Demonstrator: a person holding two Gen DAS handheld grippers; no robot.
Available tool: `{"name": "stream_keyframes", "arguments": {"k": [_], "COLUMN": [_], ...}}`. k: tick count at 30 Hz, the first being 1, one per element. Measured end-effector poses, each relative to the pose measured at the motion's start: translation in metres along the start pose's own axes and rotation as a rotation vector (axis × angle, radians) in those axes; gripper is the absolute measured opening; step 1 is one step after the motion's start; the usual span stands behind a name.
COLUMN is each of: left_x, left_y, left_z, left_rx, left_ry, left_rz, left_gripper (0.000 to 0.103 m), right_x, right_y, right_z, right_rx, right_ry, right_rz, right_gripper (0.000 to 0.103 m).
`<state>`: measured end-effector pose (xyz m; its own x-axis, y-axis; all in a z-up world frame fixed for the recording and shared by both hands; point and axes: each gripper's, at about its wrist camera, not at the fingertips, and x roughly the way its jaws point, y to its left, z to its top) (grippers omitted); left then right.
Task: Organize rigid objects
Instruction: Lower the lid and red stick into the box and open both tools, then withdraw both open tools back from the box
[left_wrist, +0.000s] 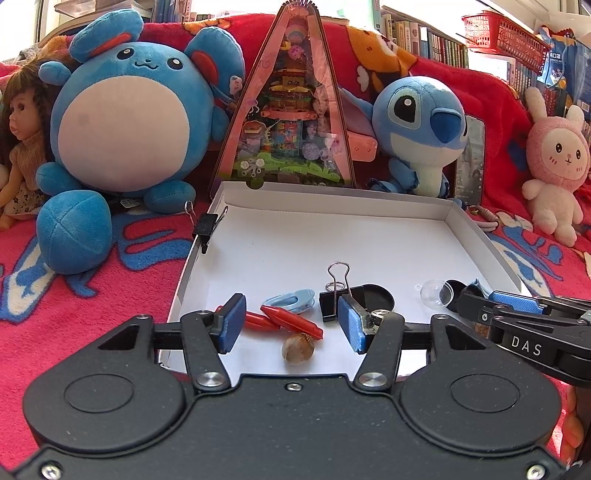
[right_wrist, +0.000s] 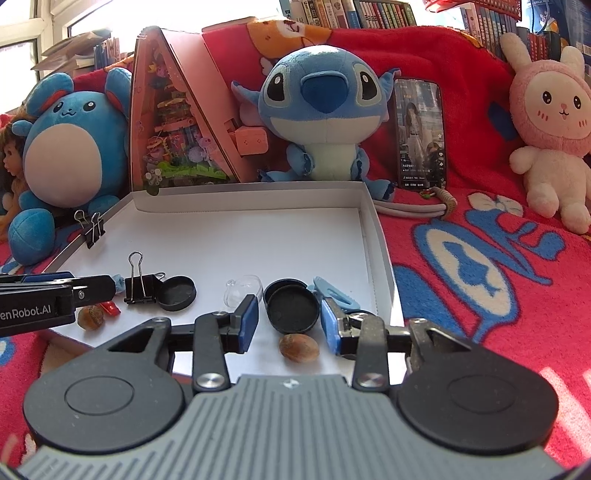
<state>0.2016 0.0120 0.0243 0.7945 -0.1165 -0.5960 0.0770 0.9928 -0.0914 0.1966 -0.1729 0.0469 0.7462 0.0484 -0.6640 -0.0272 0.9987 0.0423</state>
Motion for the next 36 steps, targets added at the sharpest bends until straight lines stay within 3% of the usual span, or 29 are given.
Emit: {"name": "stream_keyframes", "arguments": {"k": [11,20,36], "left_x": [-0.021,-0.04,-0.056], "left_y": [0.0,0.003,0.008], "left_z": [-0.004,-0.011,-0.02], "left_rx": [0.005,-0.005,-0.004], "left_ry": [-0.035,-0.051,-0.051], "left_rz": [-0.004,-0.02,-0.017], "left_gripper": [0.08,0.083,0.084], "right_x": [-0.016,-0.031,-0.052], "right_y": [-0.002,-0.003,-0.004], "right_z": [-0.002,-0.006,-0.012], "right_rx": [0.014,0.023,0.009], "right_ry": [-0.029,-0.044,-0.064], "right_rz": [-0.005,-0.019,-0.017], "right_gripper": [0.075,0.084,0.087]}}
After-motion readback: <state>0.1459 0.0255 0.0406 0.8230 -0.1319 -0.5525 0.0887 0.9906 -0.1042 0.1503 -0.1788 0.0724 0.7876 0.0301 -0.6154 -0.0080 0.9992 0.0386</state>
